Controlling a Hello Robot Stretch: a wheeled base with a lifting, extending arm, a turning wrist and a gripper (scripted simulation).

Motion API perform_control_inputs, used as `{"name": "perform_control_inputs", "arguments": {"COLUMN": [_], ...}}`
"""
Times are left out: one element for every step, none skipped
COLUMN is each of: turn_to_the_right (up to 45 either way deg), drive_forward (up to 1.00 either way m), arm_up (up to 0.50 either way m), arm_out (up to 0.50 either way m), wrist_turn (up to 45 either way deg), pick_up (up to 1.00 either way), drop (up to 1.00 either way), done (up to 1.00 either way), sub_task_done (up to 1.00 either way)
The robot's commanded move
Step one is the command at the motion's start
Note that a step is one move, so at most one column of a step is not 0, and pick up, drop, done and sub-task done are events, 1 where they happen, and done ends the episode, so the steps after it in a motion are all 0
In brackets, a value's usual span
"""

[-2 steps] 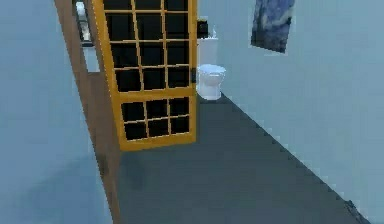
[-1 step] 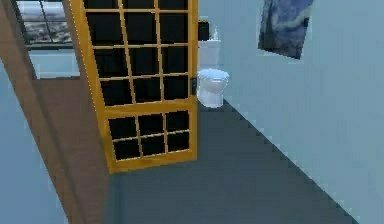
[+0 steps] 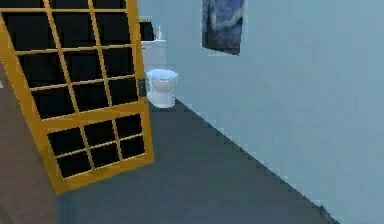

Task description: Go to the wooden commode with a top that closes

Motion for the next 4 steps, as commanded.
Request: {"name": "perform_control_inputs", "arguments": {"turn_to_the_right": [0.0, 0.0, -33.0, 0.0], "drive_forward": [1.00, 0.85, 0.00, 1.00], "arm_up": [0.00, 0.00, 0.00, 0.00], "arm_out": [0.00, 0.00, 0.00, 0.00], "wrist_turn": [0.0, 0.0, 0.0, 0.0], "pick_up": [0.00, 0.00, 0.00, 0.00], "drop": [0.00, 0.00, 0.00, 0.00], "done": [0.00, 0.00, 0.00, 0.00], "sub_task_done": [0.00, 0.00, 0.00, 0.00]}}
